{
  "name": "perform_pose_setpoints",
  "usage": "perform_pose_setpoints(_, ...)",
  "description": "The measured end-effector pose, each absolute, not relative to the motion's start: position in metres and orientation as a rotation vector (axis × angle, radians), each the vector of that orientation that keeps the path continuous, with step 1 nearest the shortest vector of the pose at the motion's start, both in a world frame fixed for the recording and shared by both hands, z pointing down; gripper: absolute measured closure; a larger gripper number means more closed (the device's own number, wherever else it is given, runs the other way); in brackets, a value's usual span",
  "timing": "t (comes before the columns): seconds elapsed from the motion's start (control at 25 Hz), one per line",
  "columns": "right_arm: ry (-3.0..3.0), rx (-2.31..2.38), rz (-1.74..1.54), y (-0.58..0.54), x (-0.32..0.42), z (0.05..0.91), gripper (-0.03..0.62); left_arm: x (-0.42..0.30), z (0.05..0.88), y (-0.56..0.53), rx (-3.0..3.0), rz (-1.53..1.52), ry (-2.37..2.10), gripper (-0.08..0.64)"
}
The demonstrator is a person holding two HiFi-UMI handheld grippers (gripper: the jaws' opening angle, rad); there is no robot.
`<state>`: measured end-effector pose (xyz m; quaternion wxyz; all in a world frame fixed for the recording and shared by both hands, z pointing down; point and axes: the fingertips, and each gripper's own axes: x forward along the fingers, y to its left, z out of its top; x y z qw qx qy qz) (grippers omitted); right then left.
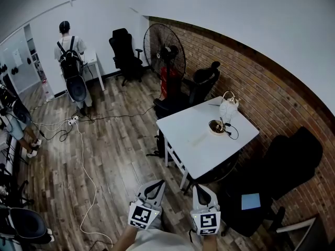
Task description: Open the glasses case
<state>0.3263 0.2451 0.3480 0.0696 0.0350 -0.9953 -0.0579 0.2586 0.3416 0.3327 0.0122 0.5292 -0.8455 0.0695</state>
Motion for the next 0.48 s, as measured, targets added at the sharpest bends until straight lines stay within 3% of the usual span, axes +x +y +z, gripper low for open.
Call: perform_pose_setpoints(0.48,-2.944,0.177,-0.166,0.21,0.237,0.348,0.586,0.159,0.331,0.309,1.675,0.22,-2.604,0.558)
